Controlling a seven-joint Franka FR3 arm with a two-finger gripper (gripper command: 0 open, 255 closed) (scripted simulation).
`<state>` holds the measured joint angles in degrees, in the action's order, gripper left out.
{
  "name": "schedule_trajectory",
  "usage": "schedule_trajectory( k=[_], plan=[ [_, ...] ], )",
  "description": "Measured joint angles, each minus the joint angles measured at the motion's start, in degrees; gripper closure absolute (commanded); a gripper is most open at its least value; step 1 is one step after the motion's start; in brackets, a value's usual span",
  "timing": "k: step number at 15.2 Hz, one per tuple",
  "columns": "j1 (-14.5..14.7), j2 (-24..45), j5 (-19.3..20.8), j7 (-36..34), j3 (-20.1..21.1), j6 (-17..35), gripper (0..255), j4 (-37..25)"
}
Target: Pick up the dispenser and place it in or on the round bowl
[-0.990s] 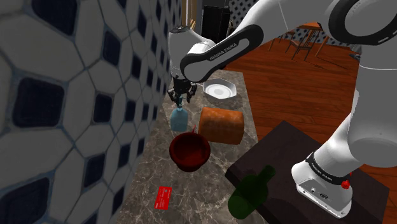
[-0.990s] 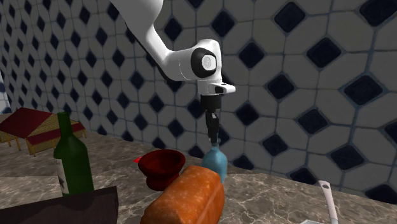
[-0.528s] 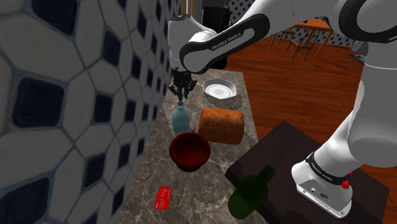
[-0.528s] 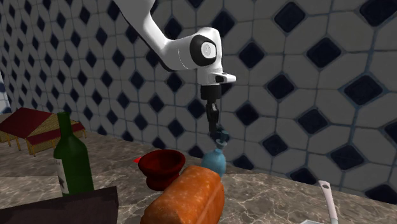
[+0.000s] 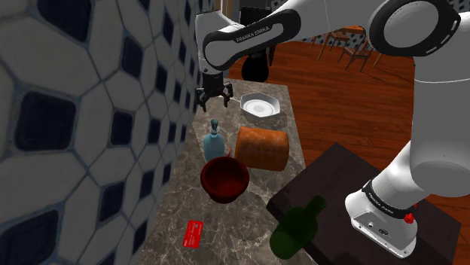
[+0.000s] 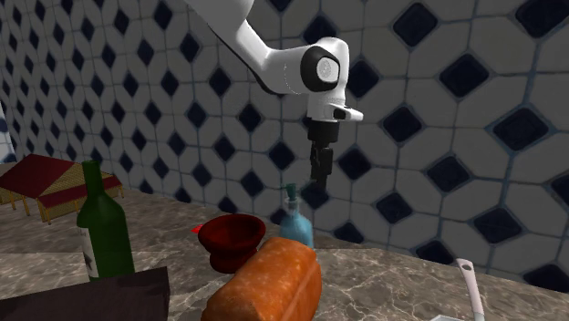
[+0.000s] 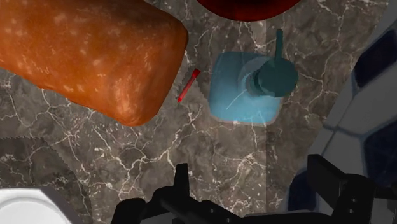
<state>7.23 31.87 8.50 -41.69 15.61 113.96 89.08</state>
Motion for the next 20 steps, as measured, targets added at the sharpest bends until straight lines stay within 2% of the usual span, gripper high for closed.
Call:
schedule_trajectory(
  k=[7,12,13,20],
  plan=[
    [-0.1,2.1,0.1,-0.1,-0.2,2.9,0,1.4],
    [-0.1,2.2,0.1,-0.1,-0.2,3.1,0,1.5],
    [-0.1,2.2,0.1,-0.1,-0.2,3.1,255,1.5],
    [-0.1,2.2,0.1,-0.1,-0.2,3.1,255,1.5]
  ],
)
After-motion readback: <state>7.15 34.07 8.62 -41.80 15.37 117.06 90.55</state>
